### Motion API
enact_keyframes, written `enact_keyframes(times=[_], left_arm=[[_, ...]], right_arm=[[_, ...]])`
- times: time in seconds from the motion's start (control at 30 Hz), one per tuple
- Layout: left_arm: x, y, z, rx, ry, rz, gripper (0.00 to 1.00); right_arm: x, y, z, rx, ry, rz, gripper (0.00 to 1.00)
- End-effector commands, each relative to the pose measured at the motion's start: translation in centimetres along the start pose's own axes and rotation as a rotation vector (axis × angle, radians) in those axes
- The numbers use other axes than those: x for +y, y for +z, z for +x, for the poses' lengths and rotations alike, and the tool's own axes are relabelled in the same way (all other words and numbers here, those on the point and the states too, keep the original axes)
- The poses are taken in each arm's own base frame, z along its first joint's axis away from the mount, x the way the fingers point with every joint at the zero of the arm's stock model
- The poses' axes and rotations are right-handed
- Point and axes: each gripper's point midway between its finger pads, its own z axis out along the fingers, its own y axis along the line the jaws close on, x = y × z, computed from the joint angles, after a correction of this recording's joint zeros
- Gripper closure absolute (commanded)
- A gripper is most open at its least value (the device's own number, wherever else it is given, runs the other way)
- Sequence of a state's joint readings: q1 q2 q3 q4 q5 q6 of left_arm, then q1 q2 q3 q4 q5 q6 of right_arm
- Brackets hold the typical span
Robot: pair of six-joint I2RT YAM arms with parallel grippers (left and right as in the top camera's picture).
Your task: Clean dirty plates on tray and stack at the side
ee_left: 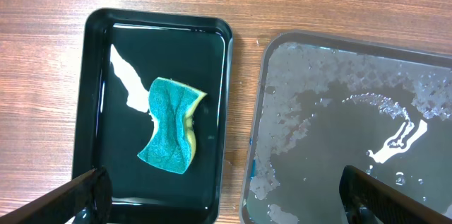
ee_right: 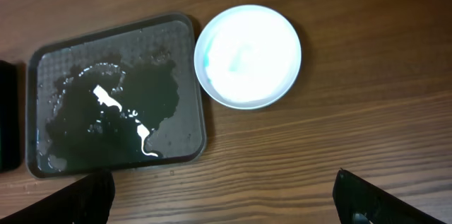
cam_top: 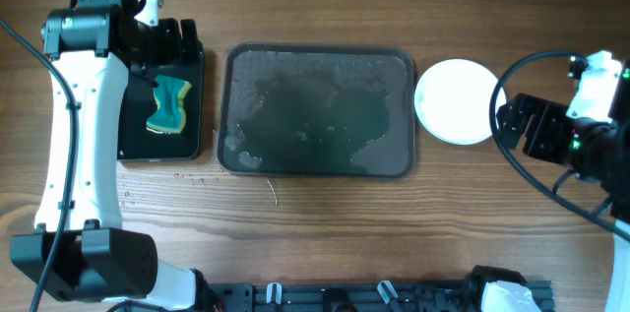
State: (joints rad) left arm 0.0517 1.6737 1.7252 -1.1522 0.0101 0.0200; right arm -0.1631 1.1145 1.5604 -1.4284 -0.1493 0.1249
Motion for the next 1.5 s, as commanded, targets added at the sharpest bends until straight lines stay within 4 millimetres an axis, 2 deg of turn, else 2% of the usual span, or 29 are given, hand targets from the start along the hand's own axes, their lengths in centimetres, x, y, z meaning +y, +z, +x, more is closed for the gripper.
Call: enact_keyframes(times=[0.0, 0.1, 0.2, 0.27, 0.33, 0.4, 0.53, 0.73, 0.97, 1.13, 1.47], left_arm=[[-0.4, 0.4, 0.2, 0.013, -0.012, 0.017, 0.00], [-0.4, 0.4, 0.2, 0.013, -0.012, 0.016, 0.00], [-0.4, 0.4, 0.2, 0.013, -0.012, 0.017, 0.00], [-0.4, 0.4, 0.2, 0.013, -0.012, 0.017, 0.00], [-0.4, 0.4, 0.2, 0.013, -0.012, 0.017, 0.00], [-0.4, 0.4, 0.2, 0.013, -0.012, 0.017, 0.00], [-0.4, 0.4, 0.2, 0.013, -0.012, 0.016, 0.00], [-0.4, 0.4, 0.2, 0.013, -0.012, 0.017, 0.00], [-0.4, 0.4, 0.2, 0.013, -0.012, 0.017, 0.00], [-0.4, 0.4, 0.2, 0.013, -0.012, 0.017, 0.00], [-0.4, 0.4, 0.2, 0.013, -0.012, 0.016, 0.00]], right_arm=[[0.2, 0.7, -0.5, 0.022, -0.016, -0.006, 0.00], [0.0, 1.3, -0.5, 0.039, -0.018, -0.002, 0.00], [-0.9, 0.9, -0.7, 0.016, -0.045, 0.052, 0.00], [-0.7, 0.5, -1.3, -0.035, -0.052, 0.046, 0.00], [0.0, 0.2, -2.5, -0.130, -0.084, 0.024, 0.00], [1.6, -0.2, -4.0, -0.271, -0.167, -0.025, 0.00], [3.4, -0.2, -4.2, -0.473, -0.247, -0.094, 0.00], [3.9, 1.9, -1.4, -0.697, -0.295, -0.192, 0.00], [2.6, 6.5, 3.3, -0.828, -0.306, -0.217, 0.00], [2.6, 9.4, 6.0, -0.863, -0.337, -0.243, 0.00], [2.8, 11.4, 7.7, -0.934, -0.361, -0.283, 0.00]])
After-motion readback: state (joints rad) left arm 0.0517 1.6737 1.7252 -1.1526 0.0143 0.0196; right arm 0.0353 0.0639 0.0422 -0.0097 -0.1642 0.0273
